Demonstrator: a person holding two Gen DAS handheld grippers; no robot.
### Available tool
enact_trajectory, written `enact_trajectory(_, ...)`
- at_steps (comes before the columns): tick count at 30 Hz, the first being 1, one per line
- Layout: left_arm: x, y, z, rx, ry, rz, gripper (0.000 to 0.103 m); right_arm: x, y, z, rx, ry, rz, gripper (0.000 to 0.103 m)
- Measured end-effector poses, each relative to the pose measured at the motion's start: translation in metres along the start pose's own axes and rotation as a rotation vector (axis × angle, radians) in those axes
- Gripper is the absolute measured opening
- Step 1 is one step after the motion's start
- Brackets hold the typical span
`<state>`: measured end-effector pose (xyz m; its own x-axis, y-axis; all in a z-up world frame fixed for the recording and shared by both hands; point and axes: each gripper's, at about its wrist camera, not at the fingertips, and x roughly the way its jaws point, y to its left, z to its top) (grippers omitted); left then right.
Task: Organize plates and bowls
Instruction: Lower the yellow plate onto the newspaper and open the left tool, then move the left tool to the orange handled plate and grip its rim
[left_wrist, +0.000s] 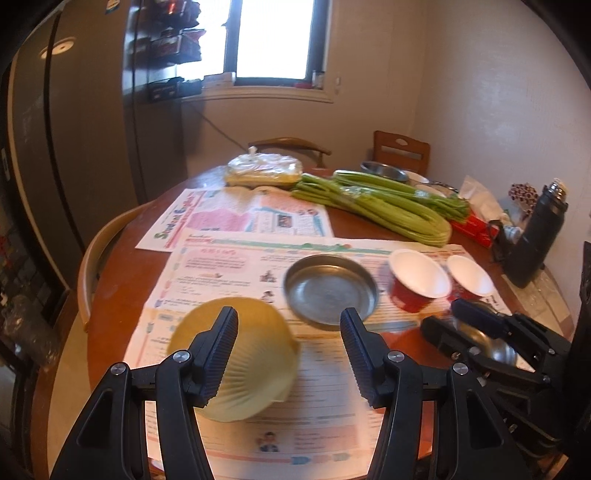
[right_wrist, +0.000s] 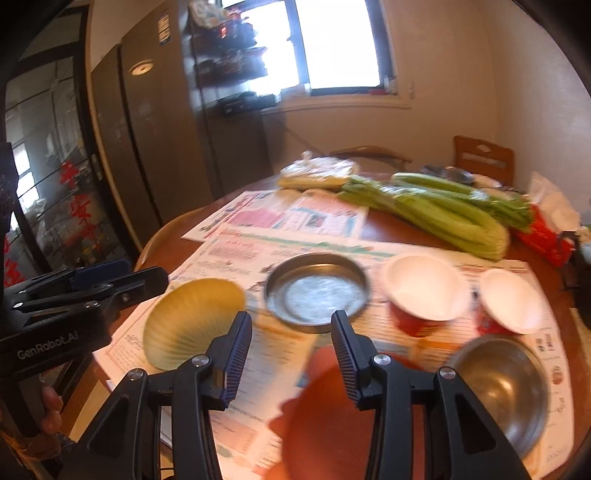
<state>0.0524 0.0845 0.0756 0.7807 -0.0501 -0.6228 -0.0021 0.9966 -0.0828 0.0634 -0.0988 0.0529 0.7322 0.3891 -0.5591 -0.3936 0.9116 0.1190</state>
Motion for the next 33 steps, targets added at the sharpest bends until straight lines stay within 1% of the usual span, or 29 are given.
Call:
enact_trajectory(3,-0.004,-0.016,0.001,0.027,-0.006,-0.014,0.059,-0.019,-0.017,-0.001,0.014,-0.037,-0.048,0.047)
enact_trajectory(5,-0.005,-0.027,0.001,0.044,-0.009,-0.023,0.059,-0.032,-0.026,-0.002,0.01,-0.063,-0.111,0.049)
enact_trajectory(8,-0.008,-0.041,0.001,0.063,-0.007,-0.039,0.059,-0.051,-0.042,-0.003,0.026,-0.085,-0.148,0.049)
enact_trajectory(13,-0.01,-0.061,-0.004,0.091,0.0,-0.063,0.06,-0.077,-0.06,-0.006,0.06,-0.124,-0.147,0.05)
enact_trajectory(18,-0.005,-0.072,-0.011,0.114,0.021,-0.071,0.06,-0.088,-0.068,-0.013,0.08,-0.12,-0.129,0.05)
enact_trajectory(27,0.002,-0.087,-0.028,0.157,0.051,-0.083,0.06,-0.088,-0.062,-0.034,0.055,-0.072,-0.096,0.05)
enact_trajectory(31,0.014,-0.09,-0.039,0.161,0.088,-0.09,0.06,-0.082,-0.062,-0.052,0.058,-0.026,-0.079,0.05)
enact_trajectory(33,0.02,-0.09,-0.043,0.157,0.113,-0.1,0.06,-0.079,-0.062,-0.059,0.065,-0.01,-0.086,0.05)
